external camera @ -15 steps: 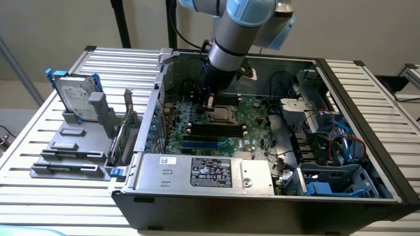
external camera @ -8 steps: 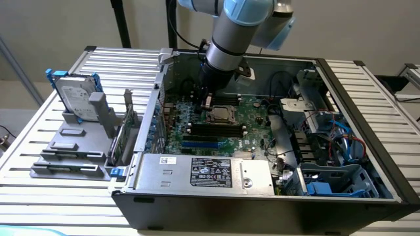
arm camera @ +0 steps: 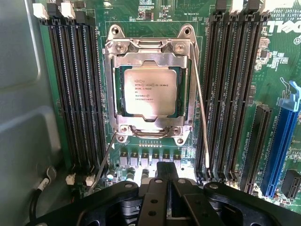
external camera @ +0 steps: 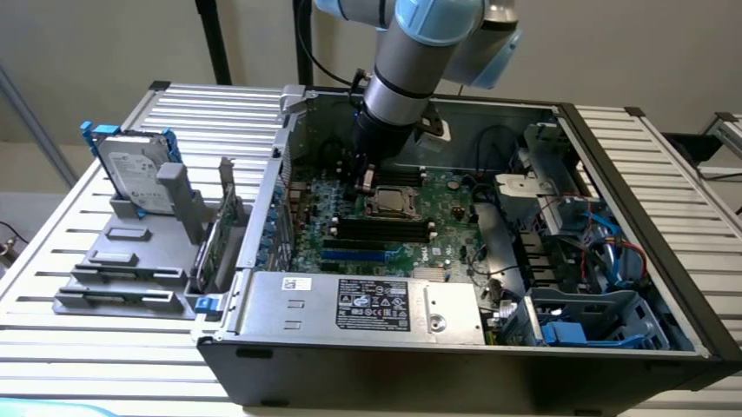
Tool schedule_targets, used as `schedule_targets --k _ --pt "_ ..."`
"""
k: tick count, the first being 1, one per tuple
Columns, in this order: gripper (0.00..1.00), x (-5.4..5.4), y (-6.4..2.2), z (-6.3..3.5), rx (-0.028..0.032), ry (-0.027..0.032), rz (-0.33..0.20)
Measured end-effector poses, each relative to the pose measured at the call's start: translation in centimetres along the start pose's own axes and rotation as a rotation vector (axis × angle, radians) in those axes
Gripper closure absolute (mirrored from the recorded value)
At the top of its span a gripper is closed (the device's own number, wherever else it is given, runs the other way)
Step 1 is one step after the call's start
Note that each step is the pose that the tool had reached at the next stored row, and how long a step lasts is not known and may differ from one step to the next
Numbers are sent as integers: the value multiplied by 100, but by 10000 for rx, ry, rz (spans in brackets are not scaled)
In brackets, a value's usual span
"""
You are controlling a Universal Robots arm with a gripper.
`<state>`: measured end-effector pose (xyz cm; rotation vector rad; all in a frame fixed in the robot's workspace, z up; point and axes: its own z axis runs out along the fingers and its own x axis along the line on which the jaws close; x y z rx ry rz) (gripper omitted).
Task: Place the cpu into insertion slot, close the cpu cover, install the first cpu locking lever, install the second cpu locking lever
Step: 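Install the first cpu locking lever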
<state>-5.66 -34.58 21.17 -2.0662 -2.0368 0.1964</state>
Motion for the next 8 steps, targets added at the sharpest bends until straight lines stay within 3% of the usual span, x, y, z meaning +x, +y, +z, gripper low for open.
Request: schedule_targets --k 3,6,8 --pt "89 -2 -2 -5 14 3 2" --pt "89 -7 -12 -36 94 11 13" --pt "89 -17 -26 -53 142 56 28"
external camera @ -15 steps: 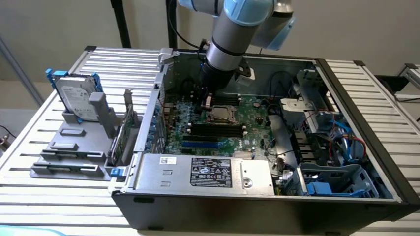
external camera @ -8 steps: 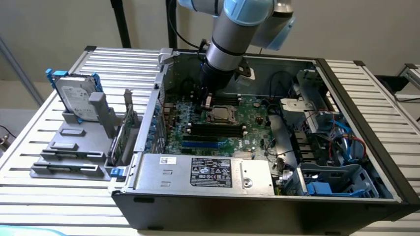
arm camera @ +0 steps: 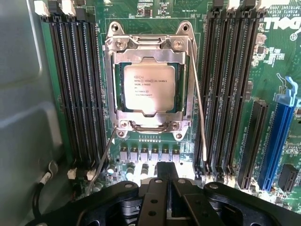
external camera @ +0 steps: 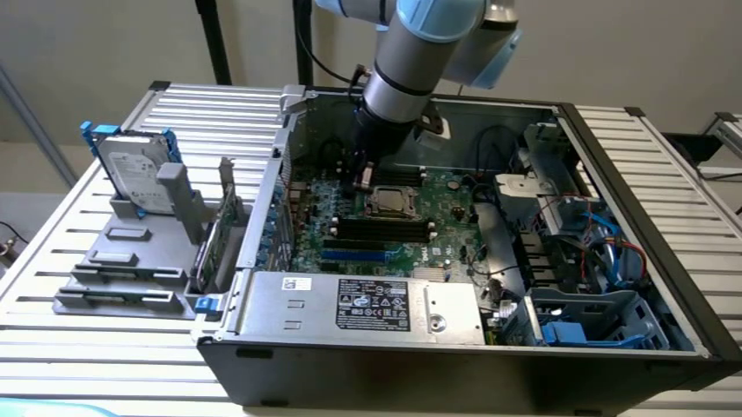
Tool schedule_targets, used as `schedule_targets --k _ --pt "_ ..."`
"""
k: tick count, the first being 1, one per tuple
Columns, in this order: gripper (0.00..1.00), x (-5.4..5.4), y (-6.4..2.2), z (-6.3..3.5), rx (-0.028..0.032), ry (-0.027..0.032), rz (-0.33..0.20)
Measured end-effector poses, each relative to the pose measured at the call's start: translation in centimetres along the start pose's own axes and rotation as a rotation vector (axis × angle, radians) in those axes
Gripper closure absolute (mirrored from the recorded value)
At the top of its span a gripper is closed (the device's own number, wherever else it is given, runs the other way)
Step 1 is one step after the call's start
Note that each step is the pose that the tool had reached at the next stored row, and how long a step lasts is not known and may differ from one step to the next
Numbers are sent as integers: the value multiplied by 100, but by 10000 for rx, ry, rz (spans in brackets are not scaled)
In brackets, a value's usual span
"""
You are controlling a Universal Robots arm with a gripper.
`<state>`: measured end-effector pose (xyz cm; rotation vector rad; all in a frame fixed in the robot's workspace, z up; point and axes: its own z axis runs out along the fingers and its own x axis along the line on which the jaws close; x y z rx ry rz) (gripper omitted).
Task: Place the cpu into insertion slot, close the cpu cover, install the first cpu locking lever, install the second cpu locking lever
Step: 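Install the first cpu locking lever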
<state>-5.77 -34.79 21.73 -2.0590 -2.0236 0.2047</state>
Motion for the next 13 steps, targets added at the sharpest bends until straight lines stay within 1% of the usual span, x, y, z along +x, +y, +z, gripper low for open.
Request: schedule_targets --k 2,3,5,10,11,13 --pt "89 -10 -15 -19 47 69 18" --pt "89 -12 -21 -29 61 118 33" --pt "89 -14 -34 -49 75 247 89" --pt "89 -14 -47 -81 117 591 316" --pt "89 -14 -48 -84 127 647 376" --pt "89 -14 -50 -89 145 736 532"
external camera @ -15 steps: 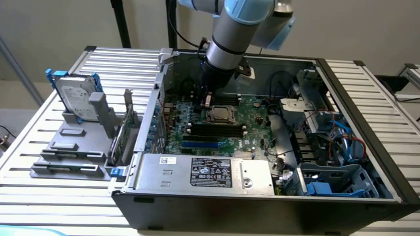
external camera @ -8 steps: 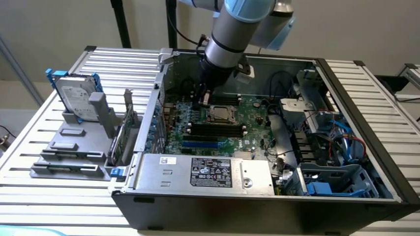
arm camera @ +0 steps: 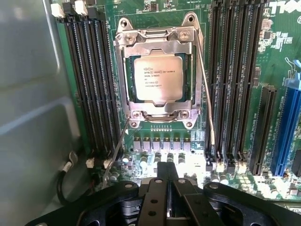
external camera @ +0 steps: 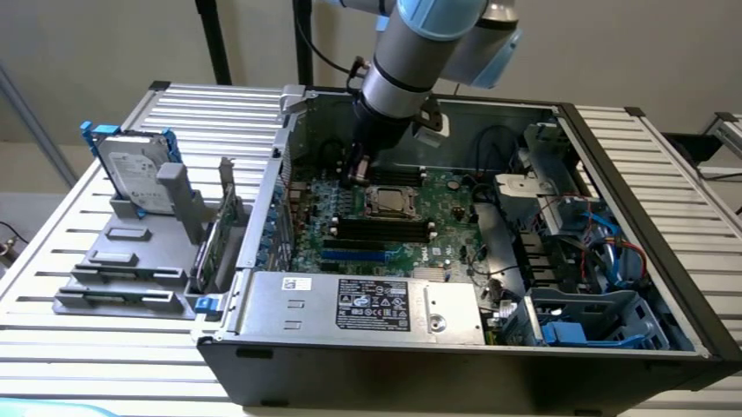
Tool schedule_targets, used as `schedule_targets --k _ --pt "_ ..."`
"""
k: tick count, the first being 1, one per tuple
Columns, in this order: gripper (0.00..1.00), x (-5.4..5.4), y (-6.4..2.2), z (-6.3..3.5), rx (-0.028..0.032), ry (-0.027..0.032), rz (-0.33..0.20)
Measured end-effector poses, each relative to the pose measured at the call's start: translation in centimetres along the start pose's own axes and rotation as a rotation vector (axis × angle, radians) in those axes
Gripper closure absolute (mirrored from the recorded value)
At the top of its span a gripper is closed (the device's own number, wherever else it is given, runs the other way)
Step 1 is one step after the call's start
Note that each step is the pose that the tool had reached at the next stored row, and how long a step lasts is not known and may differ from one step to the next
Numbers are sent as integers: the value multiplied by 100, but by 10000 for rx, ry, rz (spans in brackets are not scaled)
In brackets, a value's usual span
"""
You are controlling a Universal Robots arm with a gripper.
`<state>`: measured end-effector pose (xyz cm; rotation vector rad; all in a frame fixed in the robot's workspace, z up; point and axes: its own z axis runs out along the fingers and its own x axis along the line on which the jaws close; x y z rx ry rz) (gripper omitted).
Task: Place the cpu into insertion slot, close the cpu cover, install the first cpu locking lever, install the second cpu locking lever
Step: 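Install the first cpu locking lever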
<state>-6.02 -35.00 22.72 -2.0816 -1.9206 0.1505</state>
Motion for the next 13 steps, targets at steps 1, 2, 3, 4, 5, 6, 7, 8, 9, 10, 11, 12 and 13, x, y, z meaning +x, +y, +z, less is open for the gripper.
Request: schedule_targets --k 1,2,3,4,5,6,7,8,9,10,11,12,13 --pt "89 0 -1 -3 5 44 82" --pt "89 0 -2 -6 10 96 172" --pt "89 1 -3 -11 13 149 250" --pt "89 2 -5 -17 14 210 326" --pt "89 2 -8 -24 15 277 399" --pt "89 2 -10 -31 16 343 466" --pt "89 3 -12 -37 20 410 525" --pt "89 3 -15 -42 27 475 575" --pt "89 3 -18 -45 29 531 626" --pt "89 4 -21 -49 25 574 683" --pt "89 3 -25 -50 17 605 741" --pt "89 3 -31 -50 11 625 790" --pt "89 2 -40 -48 5 640 832"
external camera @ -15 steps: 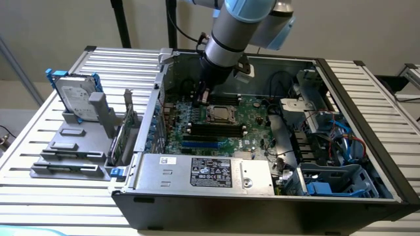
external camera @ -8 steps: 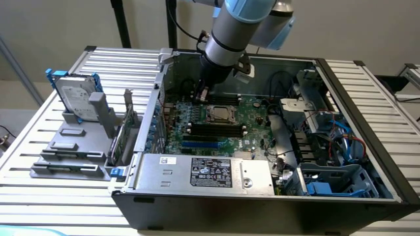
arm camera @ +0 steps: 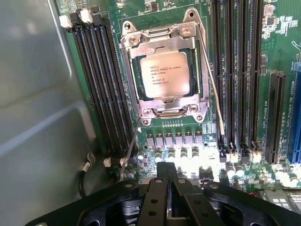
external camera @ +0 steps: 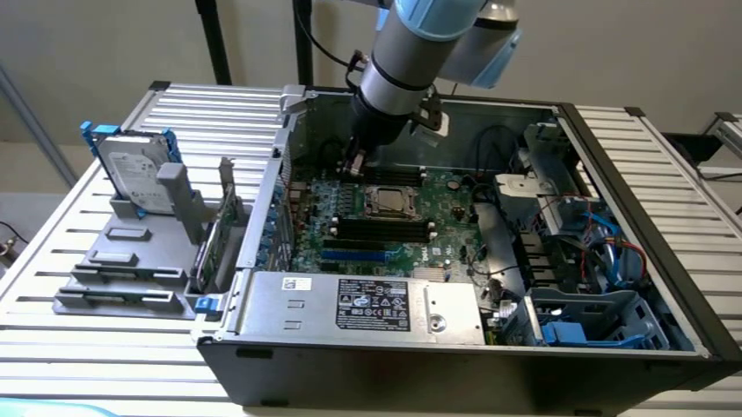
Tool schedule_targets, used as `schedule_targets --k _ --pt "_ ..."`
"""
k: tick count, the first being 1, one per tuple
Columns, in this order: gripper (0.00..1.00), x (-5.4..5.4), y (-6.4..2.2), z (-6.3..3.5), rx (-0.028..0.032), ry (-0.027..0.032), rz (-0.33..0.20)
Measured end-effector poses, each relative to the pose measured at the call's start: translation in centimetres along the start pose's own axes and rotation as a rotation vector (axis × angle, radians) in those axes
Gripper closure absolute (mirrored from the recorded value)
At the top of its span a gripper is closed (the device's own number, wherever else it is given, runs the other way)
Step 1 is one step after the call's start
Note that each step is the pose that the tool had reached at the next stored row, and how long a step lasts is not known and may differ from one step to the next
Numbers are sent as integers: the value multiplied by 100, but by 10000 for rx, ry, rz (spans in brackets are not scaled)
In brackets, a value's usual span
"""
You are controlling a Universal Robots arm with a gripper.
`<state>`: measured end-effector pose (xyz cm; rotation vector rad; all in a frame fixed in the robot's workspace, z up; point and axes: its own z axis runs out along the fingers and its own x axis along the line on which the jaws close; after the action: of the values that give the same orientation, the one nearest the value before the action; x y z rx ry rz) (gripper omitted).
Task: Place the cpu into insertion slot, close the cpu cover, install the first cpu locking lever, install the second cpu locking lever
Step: 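Install the first cpu locking lever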
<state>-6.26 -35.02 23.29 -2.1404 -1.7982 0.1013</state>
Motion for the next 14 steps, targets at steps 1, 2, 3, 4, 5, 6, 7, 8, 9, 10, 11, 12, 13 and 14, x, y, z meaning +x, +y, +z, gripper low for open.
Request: schedule_targets --k 1,2,3,4,5,6,7,8,9,10,11,12,13,14 --pt "89 -2 -10 3 -7 14 38" --pt "89 -4 -20 6 -12 23 66" --pt "89 -7 -31 8 -18 35 99" --pt "89 -9 -41 9 -24 52 139" --pt "89 -10 -49 9 -30 80 185" --pt "89 -11 -56 8 -37 113 238" --pt "89 -12 -63 8 -46 148 300" --pt "89 -12 -69 8 -56 181 368" --pt "89 -13 -75 7 -66 216 437" --pt "89 -14 -82 6 -74 255 503" --pt "89 -14 -88 4 -83 297 566" --pt "89 -15 -96 1 -89 343 627" --pt "89 -15 -103 -3 -96 393 691" --pt "89 -15 -110 -7 -101 439 751"
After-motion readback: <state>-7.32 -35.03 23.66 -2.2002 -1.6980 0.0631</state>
